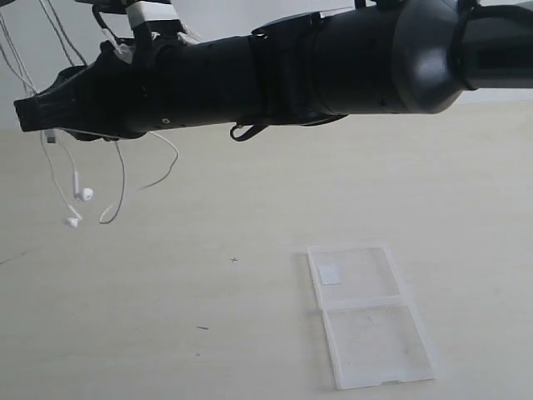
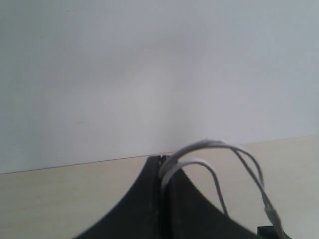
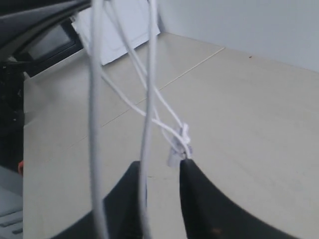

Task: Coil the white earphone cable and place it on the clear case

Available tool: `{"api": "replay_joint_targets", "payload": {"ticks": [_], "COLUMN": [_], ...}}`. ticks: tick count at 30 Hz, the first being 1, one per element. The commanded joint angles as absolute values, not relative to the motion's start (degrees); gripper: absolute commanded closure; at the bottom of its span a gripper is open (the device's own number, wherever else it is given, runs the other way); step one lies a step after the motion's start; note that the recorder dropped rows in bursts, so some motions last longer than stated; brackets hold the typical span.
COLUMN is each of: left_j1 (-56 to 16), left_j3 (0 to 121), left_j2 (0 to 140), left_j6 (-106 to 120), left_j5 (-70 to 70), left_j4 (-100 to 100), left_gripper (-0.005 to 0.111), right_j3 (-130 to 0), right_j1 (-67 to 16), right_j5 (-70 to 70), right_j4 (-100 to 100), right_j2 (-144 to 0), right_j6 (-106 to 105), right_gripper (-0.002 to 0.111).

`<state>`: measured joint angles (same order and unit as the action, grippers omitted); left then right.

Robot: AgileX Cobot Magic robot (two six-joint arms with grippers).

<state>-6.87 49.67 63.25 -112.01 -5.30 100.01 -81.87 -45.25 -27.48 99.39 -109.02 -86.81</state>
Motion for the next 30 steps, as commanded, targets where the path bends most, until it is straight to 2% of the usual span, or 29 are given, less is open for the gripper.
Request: {"api": "replay_joint_targets", "payload": {"ticks": [1,4,7,30], "left_j1": [-6.77,-6.77,-6.77,-6.77], "left_j3": [49.57,49.57,49.57,49.57], "left_j2": [62.72,62.72,62.72,62.72], "left_j6": [-112.48,-112.48,-112.48,-112.71], "left_j5": [-4.38,-4.38,-4.49,-11.20], "left_j4": [99.95,99.95,99.95,92.82], "left_gripper": [0.107,0.107,0.107,0.107], "right_j3": [-82.44,-82.44,-82.44,-83.04], "right_j1": [-45.54,-45.54,-45.54,-45.67], "right_j5": [-30.17,-30.17,-30.05,-27.04], "right_j4": [92.51,91.26,92.14,98.31], "right_j2": [-108.80,-108.80,-108.80,-108.80], "right_j6": [-85.80,-84.18,-84.30,-87.47], "right_gripper": [0.063,0.052,0.049,0.048]}}
